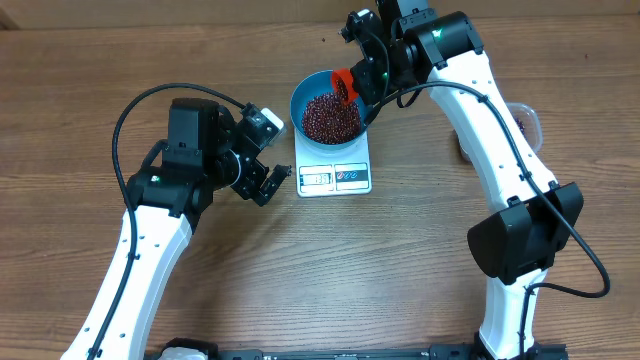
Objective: Scoop item into bowl and weigh 150g on scale
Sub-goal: 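Tilt the scoop to pour beans into the teal bowl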
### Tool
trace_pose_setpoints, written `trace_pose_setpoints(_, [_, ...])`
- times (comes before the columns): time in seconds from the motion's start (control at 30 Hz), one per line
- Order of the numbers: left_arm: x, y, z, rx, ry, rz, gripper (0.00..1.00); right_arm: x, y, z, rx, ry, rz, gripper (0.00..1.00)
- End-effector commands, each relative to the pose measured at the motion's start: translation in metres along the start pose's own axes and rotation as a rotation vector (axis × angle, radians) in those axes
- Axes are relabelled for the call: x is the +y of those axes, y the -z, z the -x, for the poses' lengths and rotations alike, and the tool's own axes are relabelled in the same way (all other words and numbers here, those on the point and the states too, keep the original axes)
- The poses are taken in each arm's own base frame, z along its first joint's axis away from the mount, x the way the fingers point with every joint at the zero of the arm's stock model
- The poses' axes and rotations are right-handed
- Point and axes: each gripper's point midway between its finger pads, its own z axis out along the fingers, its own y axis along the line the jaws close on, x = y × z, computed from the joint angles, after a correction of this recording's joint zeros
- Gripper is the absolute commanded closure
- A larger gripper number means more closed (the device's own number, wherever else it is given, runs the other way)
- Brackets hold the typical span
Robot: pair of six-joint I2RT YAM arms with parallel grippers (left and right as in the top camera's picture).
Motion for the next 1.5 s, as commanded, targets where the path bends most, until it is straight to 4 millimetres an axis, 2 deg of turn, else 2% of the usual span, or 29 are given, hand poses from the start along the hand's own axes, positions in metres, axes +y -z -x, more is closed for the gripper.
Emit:
trace_pose_setpoints(0.0, [0.001,0.003,0.008,-0.022,-0.015,-0.005,0.0,0.004,0.018,0.015,-0.057,0.035,-0.017,0.96])
trace_pose_setpoints(0.47, [0.001,0.003,0.009,-0.023,-0.015,-0.005,0.0,0.005,0.018,0.015,-0.059,0.035,-0.012,0.96])
trace_pose_setpoints(0.63, [0.001,0.003,0.009,-0.023,-0.015,-0.005,0.0,0.013,0.018,0.016,-0.068,0.036,0.036,0.96])
trace_pose_setpoints(1.3, [0.001,0.003,0.009,-0.023,-0.015,-0.005,0.01,0.013,0.018,0.016,-0.067,0.034,0.039,0.96])
trace_pose_setpoints(1.47, [0.001,0.003,0.008,-0.022,-0.015,-0.005,0.0,0.02,0.021,0.018,-0.087,0.019,0.123,0.96])
